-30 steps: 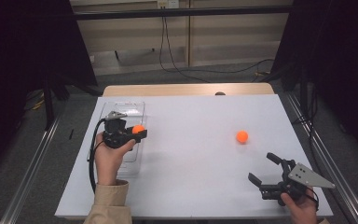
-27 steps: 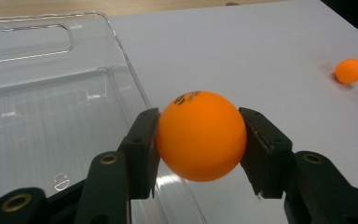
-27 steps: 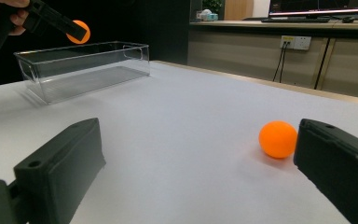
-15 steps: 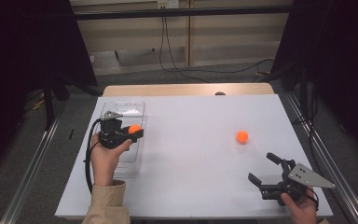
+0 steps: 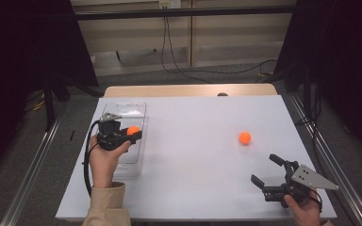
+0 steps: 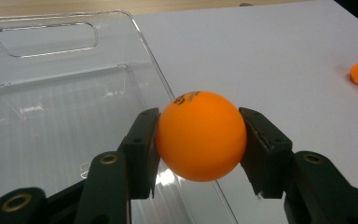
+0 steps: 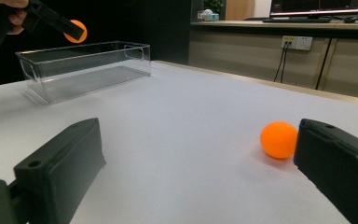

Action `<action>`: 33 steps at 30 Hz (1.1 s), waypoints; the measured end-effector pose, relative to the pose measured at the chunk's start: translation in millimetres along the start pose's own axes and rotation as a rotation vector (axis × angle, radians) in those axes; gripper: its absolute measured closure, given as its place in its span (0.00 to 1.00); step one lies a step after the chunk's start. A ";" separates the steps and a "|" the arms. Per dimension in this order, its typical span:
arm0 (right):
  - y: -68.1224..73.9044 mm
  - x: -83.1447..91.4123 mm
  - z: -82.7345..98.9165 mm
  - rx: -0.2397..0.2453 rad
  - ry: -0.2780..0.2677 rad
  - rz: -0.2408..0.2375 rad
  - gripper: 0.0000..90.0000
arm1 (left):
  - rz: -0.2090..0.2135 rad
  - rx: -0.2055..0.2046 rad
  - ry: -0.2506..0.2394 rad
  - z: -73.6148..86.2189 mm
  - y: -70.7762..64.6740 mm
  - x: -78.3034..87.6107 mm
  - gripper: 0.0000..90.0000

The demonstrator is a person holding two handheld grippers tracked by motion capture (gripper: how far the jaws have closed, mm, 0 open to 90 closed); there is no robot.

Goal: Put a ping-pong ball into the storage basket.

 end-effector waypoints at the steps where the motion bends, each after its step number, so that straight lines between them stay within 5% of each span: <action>1: 0.0 0.0 0.0 0.000 0.000 0.000 0.01 | -0.003 0.004 -0.004 0.0 0.0 0.1 0.57; 33: 0.0 -0.1 -0.1 0.003 -0.001 -0.002 0.01 | -0.071 -0.018 0.019 6.0 13.9 2.7 0.57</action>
Point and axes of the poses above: each handheld gripper's, and its own axes: x roughly backward along the jaws, z roughly out of its underside, y roughly to its left, the point moved 4 cm from there along -x, roughly forward along the jaws, and after that the axes turned 14 degrees about -y, right-handed, at the moved point
